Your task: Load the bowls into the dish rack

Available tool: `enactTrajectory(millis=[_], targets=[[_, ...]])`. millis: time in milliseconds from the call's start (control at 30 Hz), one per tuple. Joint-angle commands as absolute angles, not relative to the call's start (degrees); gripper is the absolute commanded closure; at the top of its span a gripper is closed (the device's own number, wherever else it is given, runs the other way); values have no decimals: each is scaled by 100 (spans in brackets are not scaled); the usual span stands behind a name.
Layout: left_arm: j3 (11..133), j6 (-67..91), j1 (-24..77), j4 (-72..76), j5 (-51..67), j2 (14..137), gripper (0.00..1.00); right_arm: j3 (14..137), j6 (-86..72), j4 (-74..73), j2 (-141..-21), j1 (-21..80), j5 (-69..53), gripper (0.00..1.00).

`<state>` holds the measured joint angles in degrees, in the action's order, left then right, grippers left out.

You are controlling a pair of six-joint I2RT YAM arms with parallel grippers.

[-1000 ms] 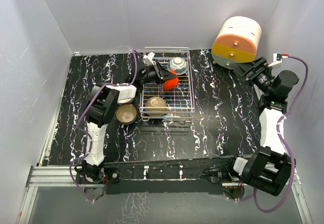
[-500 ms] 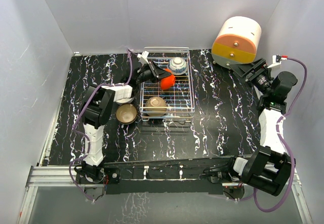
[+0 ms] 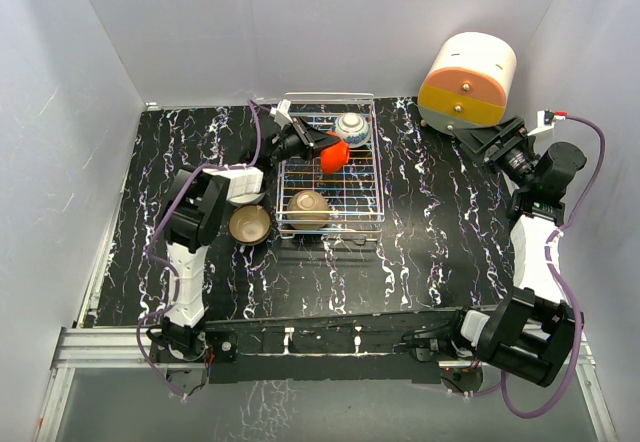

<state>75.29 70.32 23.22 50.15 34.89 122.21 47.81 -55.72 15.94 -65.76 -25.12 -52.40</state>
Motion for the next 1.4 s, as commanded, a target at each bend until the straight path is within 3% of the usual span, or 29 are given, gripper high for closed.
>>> enactTrajectory(millis=[0, 533, 933, 1067, 1367], targets=[[7949, 7621, 2427, 5687, 3435, 12318, 100, 4842, -5511, 1819, -6579, -2505, -5203, 17], [8636, 7787, 2704, 5106, 3323, 12963, 100, 4735, -5493, 1845, -6576, -2500, -5150, 17], [7900, 7322, 2701, 4634, 3060, 12805, 100, 4619, -5492, 1867, -6570, -2505, -5142, 17], [7580, 7361, 2668, 4777, 2985, 12797, 94, 4597, -5507, 1876, -6557, -2505, -5149, 17], [7347, 7043, 2573, 4366, 2713, 12605, 92, 4579, -5517, 1880, -6543, -2505, -5164, 18]])
